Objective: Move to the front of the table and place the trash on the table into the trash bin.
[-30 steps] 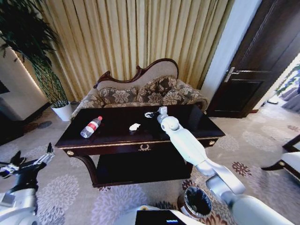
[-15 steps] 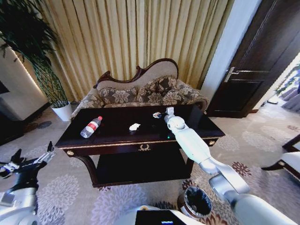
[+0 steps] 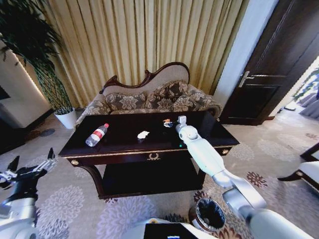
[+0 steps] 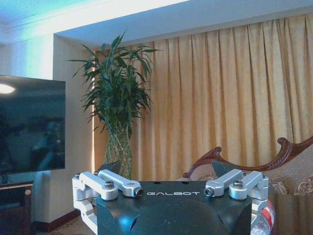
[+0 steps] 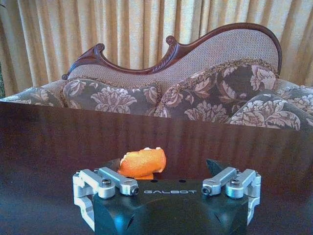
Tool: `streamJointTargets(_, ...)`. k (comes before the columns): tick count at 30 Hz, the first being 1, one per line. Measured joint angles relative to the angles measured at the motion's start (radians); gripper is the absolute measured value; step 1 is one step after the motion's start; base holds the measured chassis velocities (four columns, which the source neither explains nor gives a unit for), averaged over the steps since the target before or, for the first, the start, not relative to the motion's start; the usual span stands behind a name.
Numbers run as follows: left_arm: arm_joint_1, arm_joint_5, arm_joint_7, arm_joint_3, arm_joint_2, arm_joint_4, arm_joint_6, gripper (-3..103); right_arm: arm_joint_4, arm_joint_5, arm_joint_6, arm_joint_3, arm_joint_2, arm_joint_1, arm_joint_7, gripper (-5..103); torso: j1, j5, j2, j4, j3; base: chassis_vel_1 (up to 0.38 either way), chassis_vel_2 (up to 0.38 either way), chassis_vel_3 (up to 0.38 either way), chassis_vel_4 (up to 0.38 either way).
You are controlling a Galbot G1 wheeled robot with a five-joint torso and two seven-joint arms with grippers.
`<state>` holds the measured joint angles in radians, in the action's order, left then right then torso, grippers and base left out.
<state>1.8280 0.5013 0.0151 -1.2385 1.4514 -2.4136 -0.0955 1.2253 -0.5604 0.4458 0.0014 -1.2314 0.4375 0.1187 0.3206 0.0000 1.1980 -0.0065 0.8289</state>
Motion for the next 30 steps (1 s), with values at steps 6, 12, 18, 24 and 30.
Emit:
streamJointTargets(6, 0.003, 0.000, 0.000, 0.001, 0.003, -0.006, 0.000, 100, -0.016, 0.004, -0.019, 0.003, -0.001, 0.002, 0.000, 79, 0.000, -0.0001, 0.000, 0.0001, 0.000, 0.000, 0.000, 0.000, 0.000)
streamJointTargets(12, 0.005, 0.000, 0.000, 0.000, 0.004, -0.009, 0.000, 100, -0.013, 0.006, -0.020, 0.006, 0.000, 0.010, 0.000, 64, 0.000, 0.0000, 0.000, 0.0000, 0.000, 0.000, 0.000, 0.000, 0.000)
streamJointTargets(18, 0.006, 0.000, 0.000, 0.000, 0.004, -0.011, 0.000, 100, -0.007, 0.010, -0.021, 0.006, -0.002, 0.014, 0.000, 55, 0.000, 0.0000, 0.000, 0.0000, 0.000, 0.000, 0.000, 0.000, 0.000)
streamJointTargets(24, 0.005, 0.000, 0.000, 0.002, 0.001, -0.011, 0.002, 100, 0.007, 0.011, -0.025, 0.011, -0.003, 0.026, 0.000, 36, 0.000, 0.0000, 0.000, 0.0000, 0.000, 0.000, 0.000, 0.000, 0.000)
streamJointTargets(30, 0.002, -0.001, 0.000, 0.007, -0.002, -0.011, 0.002, 100, 0.020, 0.013, -0.025, 0.024, 0.002, 0.040, 0.000, 14, 0.000, 0.0000, 0.000, 0.0000, 0.000, 0.000, 0.000, 0.000, 0.000)
